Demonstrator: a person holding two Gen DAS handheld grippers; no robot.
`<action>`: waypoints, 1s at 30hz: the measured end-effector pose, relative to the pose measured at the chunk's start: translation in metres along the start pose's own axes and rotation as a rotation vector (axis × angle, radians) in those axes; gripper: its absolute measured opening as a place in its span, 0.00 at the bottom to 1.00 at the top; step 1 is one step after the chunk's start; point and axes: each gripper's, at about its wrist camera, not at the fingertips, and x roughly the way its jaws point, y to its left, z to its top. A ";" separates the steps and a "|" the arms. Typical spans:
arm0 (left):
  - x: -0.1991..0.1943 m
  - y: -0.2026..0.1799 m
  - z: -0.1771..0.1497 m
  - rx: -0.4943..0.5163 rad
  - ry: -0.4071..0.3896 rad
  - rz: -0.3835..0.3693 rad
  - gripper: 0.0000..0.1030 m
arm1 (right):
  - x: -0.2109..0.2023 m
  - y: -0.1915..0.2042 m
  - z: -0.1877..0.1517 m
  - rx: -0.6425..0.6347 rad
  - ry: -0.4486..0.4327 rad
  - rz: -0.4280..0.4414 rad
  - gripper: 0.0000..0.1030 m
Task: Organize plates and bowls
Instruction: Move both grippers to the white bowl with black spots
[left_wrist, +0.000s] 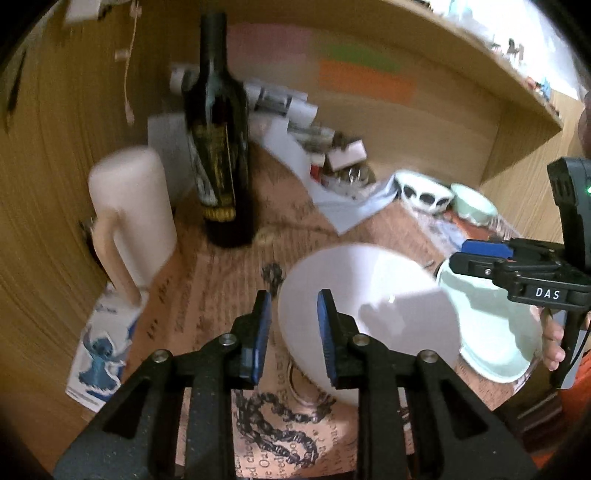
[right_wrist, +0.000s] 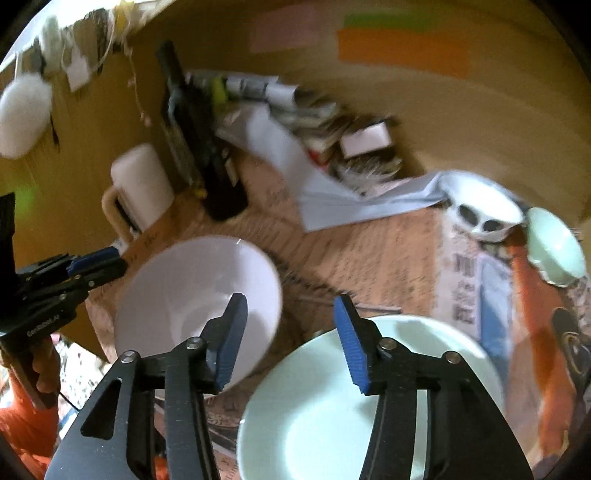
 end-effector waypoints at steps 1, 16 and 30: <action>-0.005 -0.002 0.005 0.004 -0.021 -0.001 0.29 | -0.006 -0.004 0.002 0.008 -0.017 -0.008 0.45; -0.024 -0.064 0.064 0.083 -0.226 -0.098 0.49 | -0.076 -0.077 0.014 0.120 -0.199 -0.144 0.51; 0.057 -0.140 0.119 0.134 -0.080 -0.165 0.57 | -0.078 -0.150 0.025 0.230 -0.237 -0.197 0.51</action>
